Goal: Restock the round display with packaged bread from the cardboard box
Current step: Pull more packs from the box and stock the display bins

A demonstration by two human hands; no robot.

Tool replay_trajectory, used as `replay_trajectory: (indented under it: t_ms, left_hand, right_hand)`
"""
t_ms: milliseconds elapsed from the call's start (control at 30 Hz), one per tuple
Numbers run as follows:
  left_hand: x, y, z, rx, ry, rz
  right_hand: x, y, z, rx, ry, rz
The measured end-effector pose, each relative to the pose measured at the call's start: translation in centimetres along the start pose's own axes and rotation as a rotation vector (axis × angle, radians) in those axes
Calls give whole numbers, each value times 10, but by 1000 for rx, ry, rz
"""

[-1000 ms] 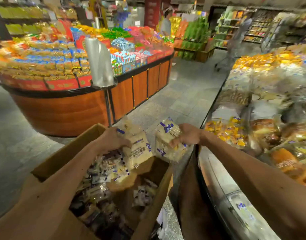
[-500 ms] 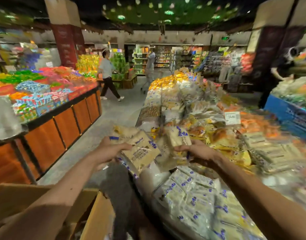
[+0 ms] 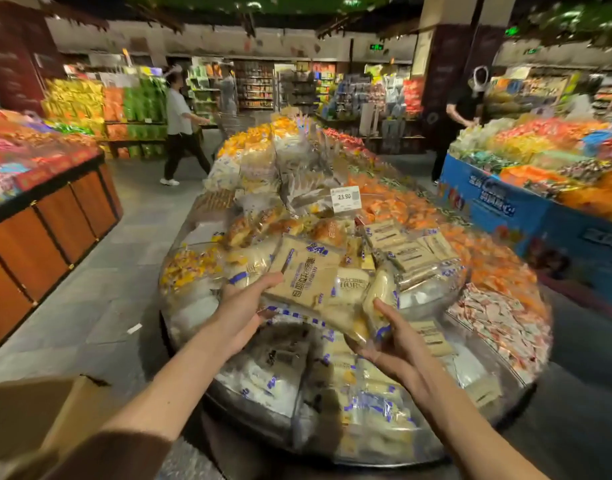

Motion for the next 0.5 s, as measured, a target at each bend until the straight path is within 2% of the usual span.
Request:
replay_trajectory:
  t_ms: [200,500]
  left_hand:
    - [-56,10,66,86,72,135]
    - [-109,70,116,171,125,211]
  right_hand:
    - [48,-7,-7,11,256,-63]
    - [89,27,19,86,316,-113]
Point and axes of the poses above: each hand's wrist, its own y-axis towards the middle knuckle, its own x-axis out of the back of the hand, z = x × y, the point moved 8 cm from there along y, towards the middle knuckle, and after that the axes turned 4 degrees about -y, right-handed, at the moved point
